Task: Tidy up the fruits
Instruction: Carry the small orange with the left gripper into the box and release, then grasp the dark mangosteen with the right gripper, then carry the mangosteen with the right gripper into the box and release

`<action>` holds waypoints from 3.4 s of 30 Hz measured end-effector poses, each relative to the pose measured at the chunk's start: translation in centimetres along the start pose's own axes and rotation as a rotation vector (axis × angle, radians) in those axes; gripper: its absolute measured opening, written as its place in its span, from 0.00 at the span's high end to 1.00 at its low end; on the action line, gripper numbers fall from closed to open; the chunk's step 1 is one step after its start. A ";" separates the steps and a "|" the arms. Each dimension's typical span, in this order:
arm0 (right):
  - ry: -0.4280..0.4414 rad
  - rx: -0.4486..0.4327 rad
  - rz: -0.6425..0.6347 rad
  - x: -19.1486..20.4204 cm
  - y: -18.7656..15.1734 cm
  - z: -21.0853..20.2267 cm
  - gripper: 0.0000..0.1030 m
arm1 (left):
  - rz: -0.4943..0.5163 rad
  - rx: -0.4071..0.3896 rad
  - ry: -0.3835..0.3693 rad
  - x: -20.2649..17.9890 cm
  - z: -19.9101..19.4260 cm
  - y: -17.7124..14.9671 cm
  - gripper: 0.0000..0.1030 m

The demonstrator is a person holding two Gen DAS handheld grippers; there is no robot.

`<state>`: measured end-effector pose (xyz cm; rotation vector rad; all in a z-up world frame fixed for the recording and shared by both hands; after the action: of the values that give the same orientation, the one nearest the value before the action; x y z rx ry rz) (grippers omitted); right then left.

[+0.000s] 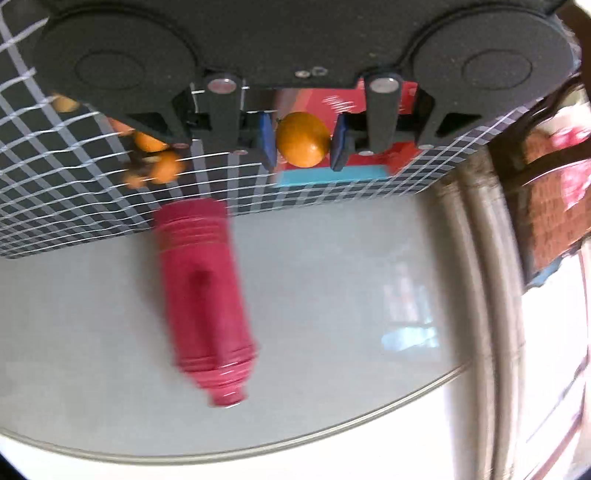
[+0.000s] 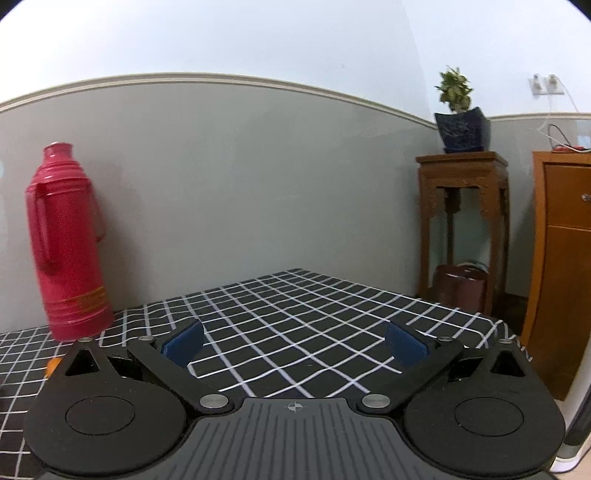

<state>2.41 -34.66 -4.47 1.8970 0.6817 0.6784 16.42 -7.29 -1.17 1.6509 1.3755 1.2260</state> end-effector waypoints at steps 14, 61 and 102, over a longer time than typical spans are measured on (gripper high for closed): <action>0.201 0.039 -0.102 7.6 -1.6 -0.8 0.00 | -0.085 0.341 0.025 5.7 3.9 -3.6 0.73; 0.531 0.373 -0.261 19.8 -10.2 1.7 0.63 | -0.393 0.313 0.242 23.3 1.8 -4.8 0.06; 1.038 0.119 -0.303 27.0 -8.6 -9.8 0.00 | -0.485 0.375 0.347 28.0 1.5 -6.8 0.06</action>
<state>12.64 -6.42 -4.33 1.3889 1.6353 1.4463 15.71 21.59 -0.93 1.2420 2.1768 1.0335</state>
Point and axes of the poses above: each gripper's, at about its wrist camera, not at the fingertips, and z roughly the way its jaws point, x to its left, y to its top, the point moved 6 cm from there along z, roughly the way its jaws point, and after that the axes turned 6 degrees about x, right-handed, at the moved point
